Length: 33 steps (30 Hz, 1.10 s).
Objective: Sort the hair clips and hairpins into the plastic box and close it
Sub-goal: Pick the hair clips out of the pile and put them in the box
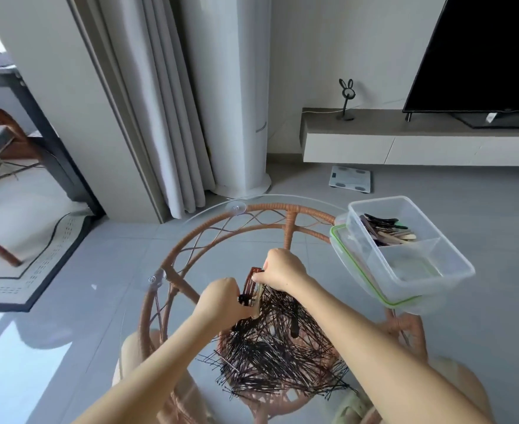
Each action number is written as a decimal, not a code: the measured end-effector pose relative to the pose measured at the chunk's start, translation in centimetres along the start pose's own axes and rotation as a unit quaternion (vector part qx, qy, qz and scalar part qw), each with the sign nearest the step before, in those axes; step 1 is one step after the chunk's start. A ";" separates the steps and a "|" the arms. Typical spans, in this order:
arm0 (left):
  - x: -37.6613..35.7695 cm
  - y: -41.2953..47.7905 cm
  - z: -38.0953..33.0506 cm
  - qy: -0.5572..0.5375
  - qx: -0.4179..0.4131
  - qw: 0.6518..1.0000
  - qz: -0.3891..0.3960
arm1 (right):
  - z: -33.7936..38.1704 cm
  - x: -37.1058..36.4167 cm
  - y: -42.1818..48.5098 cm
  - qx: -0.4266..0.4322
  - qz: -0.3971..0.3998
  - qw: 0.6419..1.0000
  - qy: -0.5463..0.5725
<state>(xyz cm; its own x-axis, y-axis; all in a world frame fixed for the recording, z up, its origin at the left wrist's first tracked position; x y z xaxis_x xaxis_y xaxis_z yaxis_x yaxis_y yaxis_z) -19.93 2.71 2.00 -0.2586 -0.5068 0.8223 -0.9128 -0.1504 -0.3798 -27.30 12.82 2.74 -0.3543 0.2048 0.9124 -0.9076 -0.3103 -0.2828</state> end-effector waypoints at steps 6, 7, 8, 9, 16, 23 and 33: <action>0.0 -0.2 -0.3 -0.063 0.004 0.998 -0.026 | 0.0 -0.4 -1.1 0.023 0.038 0.998 0.045; 0.1 -0.1 -0.2 -0.069 0.006 0.997 -0.025 | -0.3 -0.4 -1.3 0.022 0.040 0.997 0.059; 0.1 0.0 -0.1 -0.080 0.008 0.996 -0.022 | -0.6 -0.4 -1.5 0.022 0.034 0.997 0.069; 0.0 0.2 0.0 -0.091 0.008 0.996 -0.017 | -0.9 -0.2 -1.7 0.024 0.024 0.997 0.076; 1.5 0.6 0.4 -0.160 -0.012 0.984 -0.080 | -3.5 1.9 -3.2 0.026 -0.081 0.965 0.250; 3.3 3.0 -0.9 -0.163 -0.013 0.979 -0.119 | -4.0 4.2 -5.8 0.120 -0.209 0.949 0.204; 0.9 5.2 -4.0 -0.121 0.037 0.991 -0.046 | -4.9 7.7 -10.1 0.200 -0.356 0.892 0.192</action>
<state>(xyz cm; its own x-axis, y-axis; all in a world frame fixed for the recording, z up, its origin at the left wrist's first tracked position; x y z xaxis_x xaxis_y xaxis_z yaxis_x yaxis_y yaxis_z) -26.21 4.87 2.45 -0.0845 -0.6762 0.7319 -0.9010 -0.2617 -0.3459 -21.94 22.04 11.15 0.1595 0.7620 0.6277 -0.8080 -0.2646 0.5265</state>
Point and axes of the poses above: each hand's wrist, its own y-axis towards the middle knuckle, its own x-axis out of the back of the hand, z = x × y, the point moved 6 cm from there along y, towards the middle knuckle, and after that the axes turned 8 degrees about -y, right-handed, at the moved point
